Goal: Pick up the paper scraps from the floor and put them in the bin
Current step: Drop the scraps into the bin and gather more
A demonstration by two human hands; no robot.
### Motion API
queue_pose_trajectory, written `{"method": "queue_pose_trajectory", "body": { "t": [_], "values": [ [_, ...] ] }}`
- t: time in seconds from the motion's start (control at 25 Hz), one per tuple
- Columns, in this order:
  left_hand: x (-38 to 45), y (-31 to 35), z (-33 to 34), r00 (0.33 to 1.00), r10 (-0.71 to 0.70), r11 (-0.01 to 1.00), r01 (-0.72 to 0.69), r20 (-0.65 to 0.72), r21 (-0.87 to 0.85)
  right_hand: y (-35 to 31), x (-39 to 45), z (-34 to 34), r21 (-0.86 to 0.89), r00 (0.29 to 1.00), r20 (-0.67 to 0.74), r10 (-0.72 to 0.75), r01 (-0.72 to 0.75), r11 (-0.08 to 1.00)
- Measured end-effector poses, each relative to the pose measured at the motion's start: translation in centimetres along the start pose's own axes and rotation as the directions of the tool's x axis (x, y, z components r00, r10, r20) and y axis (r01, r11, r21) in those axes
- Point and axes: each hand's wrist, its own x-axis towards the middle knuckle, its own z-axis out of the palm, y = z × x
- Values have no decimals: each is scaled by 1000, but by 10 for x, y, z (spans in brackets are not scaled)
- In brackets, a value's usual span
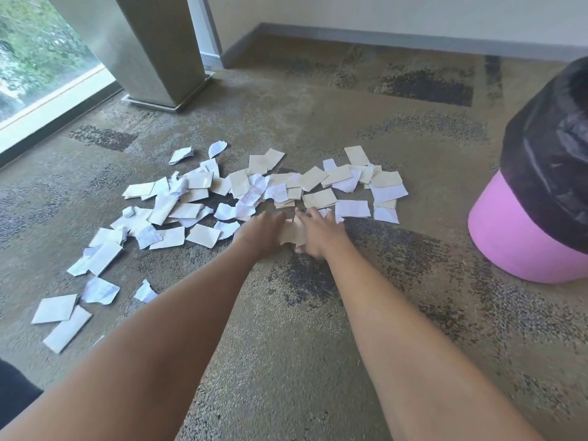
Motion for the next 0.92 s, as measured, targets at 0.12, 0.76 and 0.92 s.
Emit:
{"method": "queue_pose_trajectory", "body": {
  "t": [0.12, 0.76, 0.92],
  "values": [
    [2, -10, -6, 1000, -18, 997, 18, -2, -77, 3, 4, -5, 16, 999, 37, 31, -32, 999],
    [-19, -21, -7, 953, -301, 762, 219, -34, -609, -4, 7, -34, 157, 971, 227, 72, -109, 981],
    [-24, -36, -12, 873, -487, 575, 340, 23, -744, 13, 12, -45, 611, 972, 233, 16, -160, 775]
  ]
}}
